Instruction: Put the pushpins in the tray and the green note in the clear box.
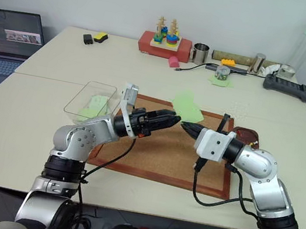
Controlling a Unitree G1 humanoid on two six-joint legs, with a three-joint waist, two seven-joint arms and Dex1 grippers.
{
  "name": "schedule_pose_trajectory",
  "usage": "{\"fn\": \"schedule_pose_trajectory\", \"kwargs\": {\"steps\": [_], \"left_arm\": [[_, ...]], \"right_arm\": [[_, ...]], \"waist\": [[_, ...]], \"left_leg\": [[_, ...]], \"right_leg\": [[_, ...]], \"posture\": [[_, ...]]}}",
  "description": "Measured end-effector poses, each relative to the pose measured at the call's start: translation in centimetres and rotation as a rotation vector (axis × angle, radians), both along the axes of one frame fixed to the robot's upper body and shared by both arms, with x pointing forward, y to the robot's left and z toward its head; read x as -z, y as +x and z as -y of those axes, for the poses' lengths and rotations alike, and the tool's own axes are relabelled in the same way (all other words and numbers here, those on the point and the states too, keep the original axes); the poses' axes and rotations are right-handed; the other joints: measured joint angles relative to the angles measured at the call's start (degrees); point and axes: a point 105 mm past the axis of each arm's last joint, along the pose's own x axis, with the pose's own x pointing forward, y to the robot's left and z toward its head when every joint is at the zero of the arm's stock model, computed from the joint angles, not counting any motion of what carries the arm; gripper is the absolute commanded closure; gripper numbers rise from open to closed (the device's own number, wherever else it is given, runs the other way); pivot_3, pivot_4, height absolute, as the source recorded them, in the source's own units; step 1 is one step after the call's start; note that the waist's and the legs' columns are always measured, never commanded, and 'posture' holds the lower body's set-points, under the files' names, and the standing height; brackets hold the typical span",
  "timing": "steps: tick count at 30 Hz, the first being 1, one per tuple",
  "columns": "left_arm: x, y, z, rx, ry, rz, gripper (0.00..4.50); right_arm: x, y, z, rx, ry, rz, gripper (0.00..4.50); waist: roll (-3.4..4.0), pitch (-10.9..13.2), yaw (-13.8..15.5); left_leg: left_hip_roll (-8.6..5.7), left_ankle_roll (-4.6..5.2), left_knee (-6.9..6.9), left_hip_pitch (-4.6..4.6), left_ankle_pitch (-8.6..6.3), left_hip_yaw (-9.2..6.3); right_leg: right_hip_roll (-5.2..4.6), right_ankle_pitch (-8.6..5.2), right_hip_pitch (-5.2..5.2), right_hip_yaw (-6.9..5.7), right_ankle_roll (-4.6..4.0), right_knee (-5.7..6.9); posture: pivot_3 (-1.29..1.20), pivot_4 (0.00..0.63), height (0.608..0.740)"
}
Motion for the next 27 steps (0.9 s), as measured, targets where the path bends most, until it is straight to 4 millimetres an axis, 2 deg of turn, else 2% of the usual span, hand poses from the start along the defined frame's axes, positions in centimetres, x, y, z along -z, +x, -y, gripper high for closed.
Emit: {"fn": "schedule_pose_trajectory", "kwargs": {"steps": [5, 18, 27], "left_arm": [[-0.1, 0.3, 0.2, 0.001, -0.038, -0.02, 1.99], [-0.2, 0.1, 0.1, 0.023, -0.056, -0.022, 4.36], [1.0, 0.0, 0.7, 0.022, 0.02, 0.012, 4.46]], "right_arm": [[0.0, -0.3, -0.1, -0.022, -0.014, 0.015, 4.5], [0.2, -0.4, -0.2, -0.026, -0.044, 0.046, 4.5], [0.4, -0.7, -0.3, -0.039, -0.048, 0.052, 4.5]], "waist": [[0.0, 0.0, -0.1], [0.0, 0.0, -0.1], [0.0, 0.0, -0.1]], "left_leg": [[-0.01, 0.0, -0.02, 0.01, 0.0, -0.01], [-0.02, -0.01, -0.01, 0.01, 0.01, -0.01], [-0.02, -0.02, -0.01, 0.01, 0.01, 0.0]], "right_leg": [[0.01, 0.01, -0.01, 0.0, -0.03, 0.0], [0.0, 0.03, -0.01, 0.02, -0.06, 0.0], [0.0, 0.03, -0.01, 0.03, -0.07, 0.0]], "posture": [[0.0, 0.15, 0.74], [0.0, 0.15, 0.74], [0.0, 0.15, 0.74]]}}
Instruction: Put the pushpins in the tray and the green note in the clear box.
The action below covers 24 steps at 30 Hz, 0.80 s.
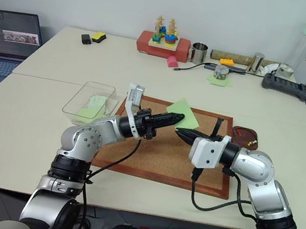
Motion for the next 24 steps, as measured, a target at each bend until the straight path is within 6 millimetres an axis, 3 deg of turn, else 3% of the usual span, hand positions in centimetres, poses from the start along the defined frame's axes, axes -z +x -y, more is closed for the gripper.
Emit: {"fn": "schedule_pose_trajectory", "kwargs": {"steps": [6, 12, 15, 18, 21, 24], "left_arm": [[2.4, 1.7, -0.1, -0.108, 0.101, 0.012, 4.46], [3.2, 2.5, -0.4, -0.169, 0.14, 0.031, 4.46], [3.0, 2.4, -0.4, -0.17, 0.139, 0.043, 4.46], [1.4, 1.6, -0.8, -0.17, 0.147, 0.125, 4.46], [-0.2, 0.7, -1.6, -0.177, 0.166, 0.209, 4.46], [-0.8, 0.1, -1.6, -0.182, 0.167, 0.234, 4.46]], "right_arm": [[-0.3, -0.2, -0.1, -0.005, 0.01, 0.007, 4.5], [-1.4, -0.3, 0.7, 0.043, 0.117, -0.026, 4.5], [-2.4, 1.1, 2.1, 0.16, 0.247, -0.078, 4.5], [-2.6, 3.7, 4.7, 0.355, 0.301, -0.111, 4.5], [-1.1, 6.1, 7.7, 0.555, 0.33, -0.172, 4.5], [1.1, 7.7, 9.3, 0.68, 0.342, -0.238, 4.5]], "waist": [[0.0, 0.0, 0.0], [0.0, 0.0, 0.2], [-0.01, 0.0, 0.1], [-0.01, 0.0, 0.0], [0.0, 0.0, 0.1], [0.0, 0.0, 0.1]], "left_leg": [[-0.02, 0.0, 0.0, 0.0, 0.0, -0.01], [-0.01, 0.0, 0.0, -0.02, 0.0, -0.06], [0.01, 0.0, 0.01, -0.02, 0.0, -0.08], [0.02, 0.0, 0.0, -0.01, 0.0, -0.06], [0.02, 0.0, -0.06, 0.0, 0.0, -0.05], [0.01, 0.0, -0.06, -0.01, 0.0, 0.05]], "right_leg": [[0.0, 0.01, -0.01, 0.0, -0.02, 0.0], [-0.03, 0.02, 0.0, 0.0, -0.02, -0.02], [-0.03, 0.03, 0.0, 0.01, -0.04, 0.0], [-0.03, 0.1, -0.01, 0.03, -0.17, 0.0], [-0.02, 0.09, -0.02, 0.01, -0.26, 0.0], [-0.02, 0.1, -0.02, 0.02, -0.26, -0.01]], "posture": [[0.0, 0.15, 0.74], [0.0, 0.15, 0.74], [0.0, 0.15, 0.74], [0.0, 0.15, 0.74], [0.0, 0.15, 0.74], [0.0, 0.15, 0.74]]}}
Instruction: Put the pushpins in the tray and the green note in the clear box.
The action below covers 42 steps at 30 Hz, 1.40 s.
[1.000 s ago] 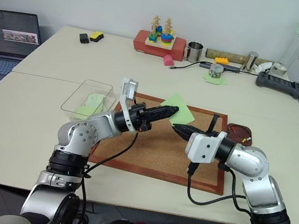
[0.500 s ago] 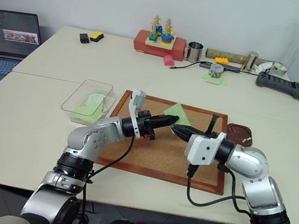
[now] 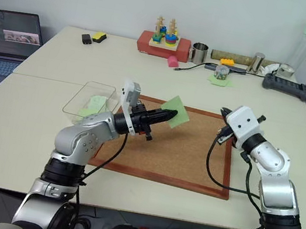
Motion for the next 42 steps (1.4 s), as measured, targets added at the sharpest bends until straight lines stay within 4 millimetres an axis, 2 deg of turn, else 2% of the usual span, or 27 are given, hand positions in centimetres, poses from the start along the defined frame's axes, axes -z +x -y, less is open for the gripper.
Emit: {"fn": "schedule_pose_trajectory", "kwargs": {"steps": [3, 5, 13, 17, 27, 29, 33, 35, 37, 38, 40, 42], "left_arm": [[-0.6, -0.6, 0.0, -0.007, 0.01, 0.031, 4.46], [-0.9, -0.7, -0.2, -0.013, 0.017, 0.045, 4.46], [-1.2, -0.8, -0.3, -0.025, 0.026, 0.054, 4.46], [-1.1, -0.8, -0.4, -0.029, 0.027, 0.051, 4.5], [-0.9, -0.8, -0.5, -0.034, 0.033, 0.049, 4.5], [-0.9, -0.8, -0.6, -0.038, 0.033, 0.05, 4.5], [-0.9, -0.8, -0.7, -0.05, 0.031, 0.056, 4.5], [-1.1, -0.6, -1.1, -0.068, 0.035, 0.063, 4.5], [-1.8, -0.3, -2.3, -0.125, 0.042, 0.088, 4.5], [-1.9, -0.3, -2.6, -0.135, 0.045, 0.095, 4.5], [-2.7, -0.1, -3.9, -0.192, 0.056, 0.123, 4.5], [-3.1, 0.0, -4.5, -0.222, 0.062, 0.141, 4.5]], "right_arm": [[3.1, 1.9, 3.1, 0.184, 0.015, -0.096, 4.5], [4.2, 2.4, 4.3, 0.251, 0.035, -0.127, 4.5], [4.9, 3.8, 7.6, 0.399, 0.137, -0.168, 4.5], [5.8, 3.8, 8.1, 0.413, 0.166, -0.203, 3.71], [5.6, 3.4, 7.4, 0.362, 0.198, -0.216, 1.56], [5.1, 3.3, 7.3, 0.345, 0.197, -0.204, 1.1], [2.9, 2.9, 7.1, 0.291, 0.197, -0.153, 1.1], [0.9, 2.4, 7.3, 0.243, 0.213, -0.123, 1.1], [-1.7, 1.3, 7.4, 0.154, 0.23, -0.119, 1.1], [-2.1, 1.1, 7.4, 0.131, 0.23, -0.123, 1.1], [-3.7, -0.2, 6.2, -0.004, 0.238, -0.161, 1.1], [-4.3, -1.0, 5.2, -0.09, 0.229, -0.183, 1.1]], "waist": [[0.0, 0.0, 0.0], [0.0, 0.0, 0.0], [0.0, 0.0, -0.2], [0.0, 0.0, -0.2], [0.0, 0.0, -0.3], [0.0, 0.0, -0.3], [0.0, 0.0, -0.2], [0.01, 0.0, -0.2], [0.0, 0.0, -0.2], [0.0, 0.0, -0.2], [0.0, 0.0, -0.3], [0.0, 0.0, -0.3]], "left_leg": [[-0.02, 0.0, 0.01, 0.0, 0.0, 0.16], [-0.02, 0.0, 0.0, 0.0, 0.0, 0.2], [-0.04, 0.01, 0.0, 0.0, 0.0, 0.3], [-0.04, 0.01, 0.0, 0.0, 0.0, 0.32], [-0.03, 0.01, 0.01, 0.0, 0.0, 0.31], [-0.03, 0.01, 0.01, 0.0, 0.0, 0.31], [-0.03, 0.01, 0.01, 0.0, 0.0, 0.29], [-0.03, 0.01, 0.02, -0.01, 0.0, 0.29], [-0.01, 0.02, 0.01, -0.01, -0.01, 0.28], [-0.02, 0.02, 0.01, -0.01, -0.01, 0.28], [0.0, 0.02, 0.0, 0.01, -0.01, 0.27], [0.01, 0.02, 0.02, 0.01, -0.01, 0.24]], "right_leg": [[0.0, 0.01, 0.0, 0.02, -0.01, 0.0], [0.0, 0.01, 0.0, 0.01, -0.01, 0.01], [0.04, 0.01, 0.0, 0.02, -0.01, 0.01], [0.04, 0.01, 0.0, 0.03, -0.01, 0.02], [0.05, 0.01, 0.0, 0.02, 0.0, 0.02], [0.04, 0.01, 0.0, 0.03, 0.0, 0.02], [0.04, 0.01, 0.0, 0.02, 0.0, 0.02], [0.04, 0.0, 0.0, 0.01, 0.01, 0.02], [0.04, 0.0, 0.0, 0.0, 0.02, 0.02], [0.04, -0.01, 0.0, 0.0, 0.03, 0.02], [0.05, -0.13, 0.01, -0.02, 0.23, 0.01], [0.05, -0.14, 0.03, -0.04, 0.24, 0.01]], "posture": [[0.0, 0.15, 0.74], [0.0, 0.15, 0.74], [0.0, 0.15, 0.74], [0.0, 0.15, 0.74], [0.0, 0.15, 0.74], [0.0, 0.15, 0.74], [0.0, 0.15, 0.74], [0.0, 0.15, 0.74], [0.0, 0.15, 0.74], [0.0, 0.15, 0.74], [0.0, 0.15, 0.74], [0.0, 0.15, 0.74]]}}
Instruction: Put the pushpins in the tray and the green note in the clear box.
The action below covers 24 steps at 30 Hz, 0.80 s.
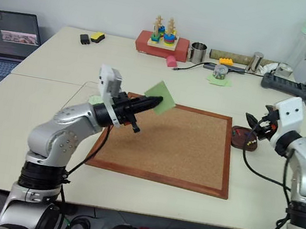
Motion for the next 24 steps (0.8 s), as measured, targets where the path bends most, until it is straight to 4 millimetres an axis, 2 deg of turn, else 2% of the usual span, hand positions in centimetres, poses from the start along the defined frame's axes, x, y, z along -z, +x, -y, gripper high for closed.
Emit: {"fn": "schedule_pose_trajectory", "kwargs": {"steps": [3, 4, 7, 10, 14, 18, 21, 24], "left_arm": [[-0.5, 0.4, -1.9, -0.098, 0.035, 0.02, 4.5], [-0.7, 0.8, -3.2, -0.165, 0.044, 0.027, 4.5], [-1.1, 1.2, -5.9, -0.295, 0.068, 0.037, 4.5], [-1.1, 1.9, -8.5, -0.426, 0.104, 0.033, 4.5], [0.1, 2.9, -11.7, -0.577, 0.156, -0.016, 4.5], [1.7, 3.9, -14.1, -0.73, 0.214, -0.052, 4.5], [2.7, 4.3, -15.1, -0.782, 0.237, -0.076, 4.5], [3.3, 4.6, -15.2, -0.788, 0.23, -0.101, 3.99]], "right_arm": [[-0.3, -1.8, -3.0, -0.198, -0.046, -0.053, 1.1], [-0.6, -2.5, -4.4, -0.281, -0.057, -0.066, 1.1], [-1.5, -3.5, -7.3, -0.421, -0.08, -0.083, 1.1], [-2.3, -3.7, -9.2, -0.499, -0.07, -0.109, 1.1], [-2.1, -3.8, -10.5, -0.554, -0.069, -0.149, 1.1], [-1.7, -4.0, -11.1, -0.577, -0.057, -0.174, 1.1], [-1.8, -4.0, -11.2, -0.59, -0.057, -0.176, 1.1], [-1.9, -4.1, -11.4, -0.603, -0.062, -0.174, 1.08]], "waist": [[0.0, 0.0, 0.0], [0.0, 0.0, -0.1], [-0.01, 0.0, 0.0], [-0.03, 0.0, 0.2], [-0.04, 0.0, 0.5], [-0.04, 0.0, 0.7], [-0.04, 0.0, 0.6], [-0.04, 0.0, 0.6]], "left_leg": [[0.03, 0.0, -0.01, 0.0, 0.0, 0.01], [0.06, 0.0, 0.0, 0.01, 0.0, -0.02], [0.07, 0.0, 0.0, 0.0, 0.0, -0.06], [0.07, 0.0, 0.01, -0.02, 0.0, -0.13], [0.06, -0.01, -0.01, -0.09, 0.0, -0.17], [0.05, -0.01, -0.08, -0.14, -0.01, -0.25], [0.05, -0.01, -0.11, -0.17, -0.01, -0.28], [0.05, -0.02, -0.11, -0.17, -0.01, -0.31]], "right_leg": [[0.0, -0.01, -0.01, 0.01, 0.02, 0.0], [0.0, -0.02, -0.01, 0.0, 0.03, 0.0], [-0.01, -0.02, -0.02, -0.01, 0.03, 0.0], [-0.03, -0.01, -0.02, -0.02, 0.02, -0.03], [-0.05, 0.03, -0.02, -0.1, -0.04, -0.14], [-0.07, 0.22, -0.02, -0.07, -0.13, -0.41], [-0.07, 0.26, -0.02, -0.04, -0.08, -0.52], [-0.09, 0.27, -0.02, -0.05, -0.07, -0.54]], "posture": [[0.0, 0.15, 0.74], [0.0, 0.15, 0.74], [0.0, 0.15, 0.74], [0.0, 0.15, 0.74], [0.0, 0.15, 0.74], [0.0, 0.15, 0.74], [0.0, 0.15, 0.74], [0.0, 0.15, 0.74]]}}
